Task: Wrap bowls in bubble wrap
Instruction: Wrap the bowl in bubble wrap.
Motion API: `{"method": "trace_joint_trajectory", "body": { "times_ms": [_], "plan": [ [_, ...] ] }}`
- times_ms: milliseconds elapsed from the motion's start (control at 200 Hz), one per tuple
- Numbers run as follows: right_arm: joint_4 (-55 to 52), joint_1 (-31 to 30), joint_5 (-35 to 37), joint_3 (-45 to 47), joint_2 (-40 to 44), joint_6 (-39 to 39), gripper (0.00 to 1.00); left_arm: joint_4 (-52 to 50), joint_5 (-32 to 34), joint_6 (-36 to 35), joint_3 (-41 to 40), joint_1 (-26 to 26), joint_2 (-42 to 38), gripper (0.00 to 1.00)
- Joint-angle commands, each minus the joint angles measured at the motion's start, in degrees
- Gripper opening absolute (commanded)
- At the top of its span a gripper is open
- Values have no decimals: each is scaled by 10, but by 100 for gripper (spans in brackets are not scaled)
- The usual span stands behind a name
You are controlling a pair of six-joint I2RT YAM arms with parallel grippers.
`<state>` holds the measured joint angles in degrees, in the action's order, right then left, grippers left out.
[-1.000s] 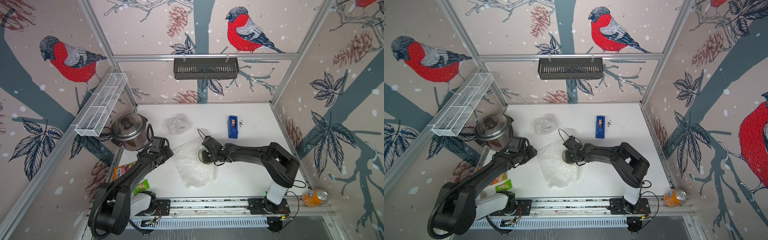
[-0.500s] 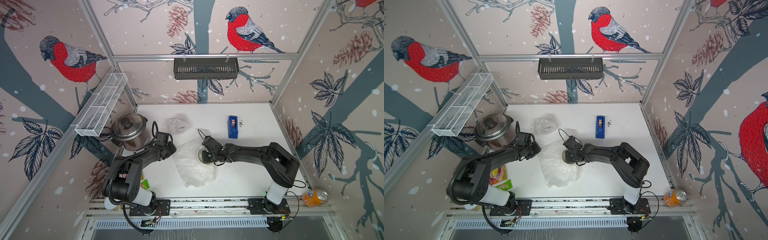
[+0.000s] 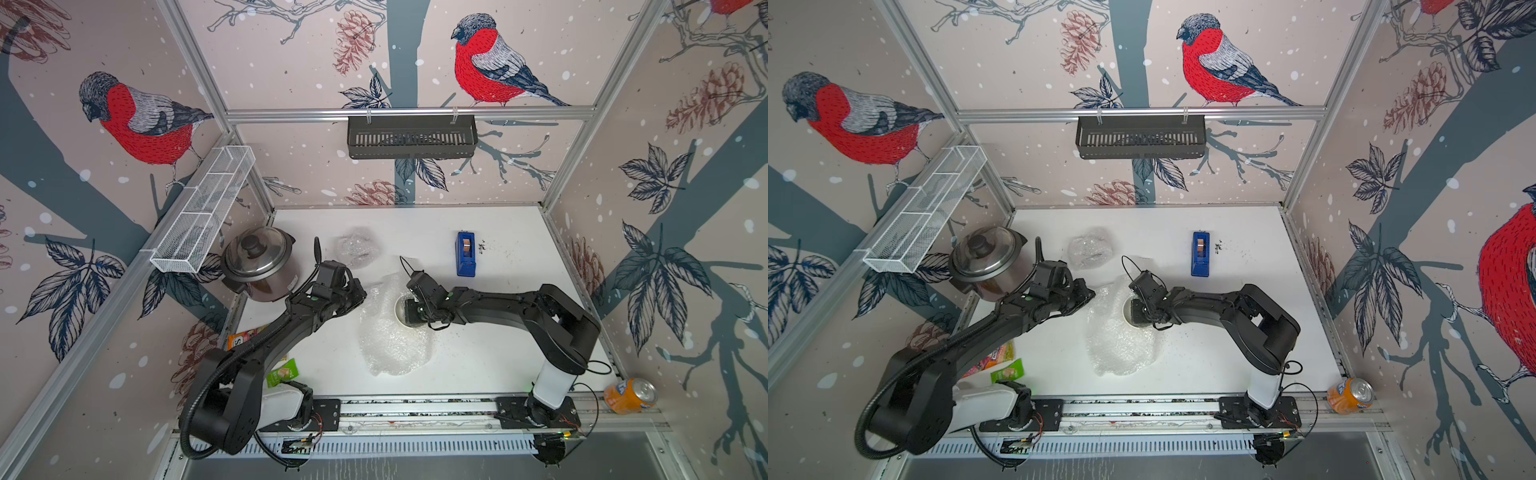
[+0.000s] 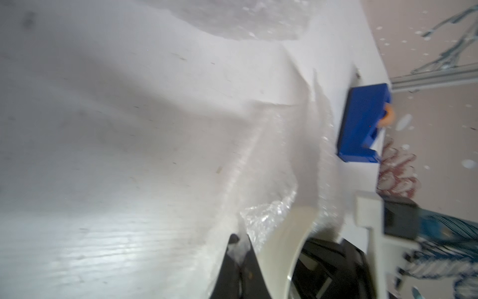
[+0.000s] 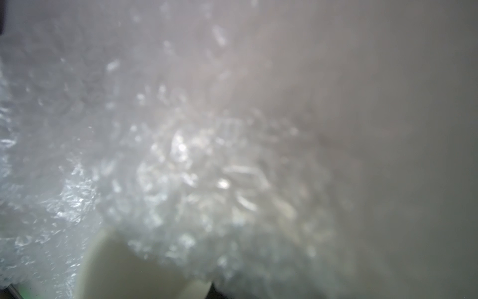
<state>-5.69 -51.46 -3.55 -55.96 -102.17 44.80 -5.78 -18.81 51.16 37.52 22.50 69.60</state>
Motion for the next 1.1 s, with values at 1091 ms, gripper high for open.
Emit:
{"method": "trace_joint_trajectory", "body": {
  "times_ms": [1091],
  "plan": [
    [-83, 19, 87, 64, 215, 41, 42, 186, -3, 149, -25, 158, 156, 0]
  ]
}}
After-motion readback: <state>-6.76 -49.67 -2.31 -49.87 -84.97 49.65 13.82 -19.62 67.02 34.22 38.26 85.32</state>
